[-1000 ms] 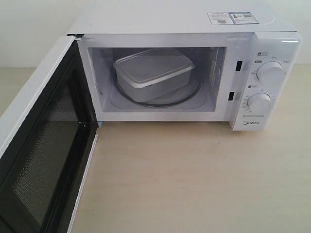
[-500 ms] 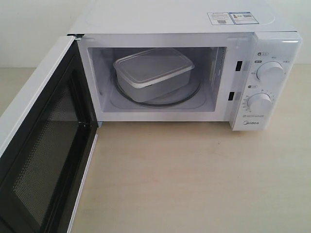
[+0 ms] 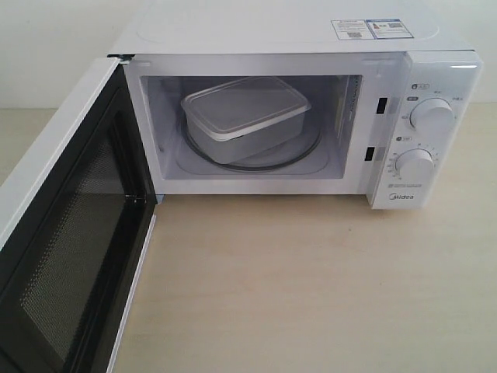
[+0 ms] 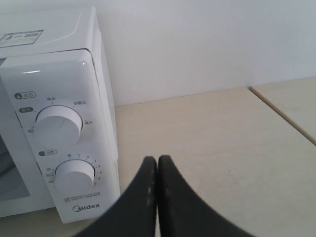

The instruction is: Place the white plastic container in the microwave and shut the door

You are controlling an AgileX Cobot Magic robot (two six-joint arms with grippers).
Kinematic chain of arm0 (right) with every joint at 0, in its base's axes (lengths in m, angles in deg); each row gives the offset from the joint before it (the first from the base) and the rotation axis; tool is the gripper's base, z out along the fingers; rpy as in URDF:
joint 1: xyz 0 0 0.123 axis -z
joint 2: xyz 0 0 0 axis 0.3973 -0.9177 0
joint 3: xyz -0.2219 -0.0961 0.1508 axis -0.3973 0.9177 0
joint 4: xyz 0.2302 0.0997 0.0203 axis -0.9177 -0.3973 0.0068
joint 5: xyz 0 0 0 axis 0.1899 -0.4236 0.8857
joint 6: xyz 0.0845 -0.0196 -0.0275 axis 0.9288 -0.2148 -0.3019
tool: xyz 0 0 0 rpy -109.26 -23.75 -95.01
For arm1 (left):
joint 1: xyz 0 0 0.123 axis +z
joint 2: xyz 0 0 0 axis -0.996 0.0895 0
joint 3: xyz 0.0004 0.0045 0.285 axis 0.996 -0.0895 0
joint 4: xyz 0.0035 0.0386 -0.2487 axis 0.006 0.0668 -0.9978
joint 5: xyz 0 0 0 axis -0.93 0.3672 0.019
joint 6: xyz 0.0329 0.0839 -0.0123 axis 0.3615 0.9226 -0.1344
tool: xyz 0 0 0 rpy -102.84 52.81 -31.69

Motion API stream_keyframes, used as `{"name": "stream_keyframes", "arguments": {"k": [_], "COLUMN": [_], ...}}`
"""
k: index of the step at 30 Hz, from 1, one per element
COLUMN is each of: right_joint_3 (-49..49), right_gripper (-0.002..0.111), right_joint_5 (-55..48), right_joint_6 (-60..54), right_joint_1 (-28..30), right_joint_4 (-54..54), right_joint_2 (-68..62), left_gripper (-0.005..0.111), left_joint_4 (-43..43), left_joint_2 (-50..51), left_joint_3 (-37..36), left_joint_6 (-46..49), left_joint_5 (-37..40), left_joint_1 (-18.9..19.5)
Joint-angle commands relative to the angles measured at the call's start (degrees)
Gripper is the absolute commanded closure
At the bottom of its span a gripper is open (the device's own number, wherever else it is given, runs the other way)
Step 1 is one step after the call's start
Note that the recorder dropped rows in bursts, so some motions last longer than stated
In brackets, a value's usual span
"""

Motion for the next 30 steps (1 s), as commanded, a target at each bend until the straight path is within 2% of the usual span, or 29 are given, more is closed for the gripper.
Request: {"name": "stream_keyframes", "arguments": {"k": [1, 3, 5, 23, 30], "right_joint_3": [0.28, 0.28, 0.28, 0.28, 0.28], "right_gripper": [0.109, 0.109, 0.109, 0.109, 0.109], "right_joint_5": [0.21, 0.21, 0.21, 0.21, 0.21], "right_joint_6": [-0.51, -0.51, -0.51, -0.51, -0.51], "right_joint_1": [0.16, 0.16, 0.16, 0.16, 0.16], "right_joint_4": [-0.07, -0.07, -0.07, -0.07, -0.07], "right_joint_2": [0.32, 0.32, 0.32, 0.32, 0.32], "left_gripper": [0.102, 0.102, 0.102, 0.102, 0.102], "left_joint_4": [1.33, 1.33, 1.33, 0.96, -7.04], "left_joint_2": [2.67, 5.17, 6.95, 7.73, 7.73], "left_joint_3": [8.50, 11.36, 12.73, 12.85, 12.85], "left_joint_6": [2.78, 5.55, 7.91, 8.35, 7.67], "left_joint_5": [13.17, 21.64, 25.83, 25.66, 25.89], "left_joint_1": [0.13, 0.13, 0.13, 0.13, 0.13]}}
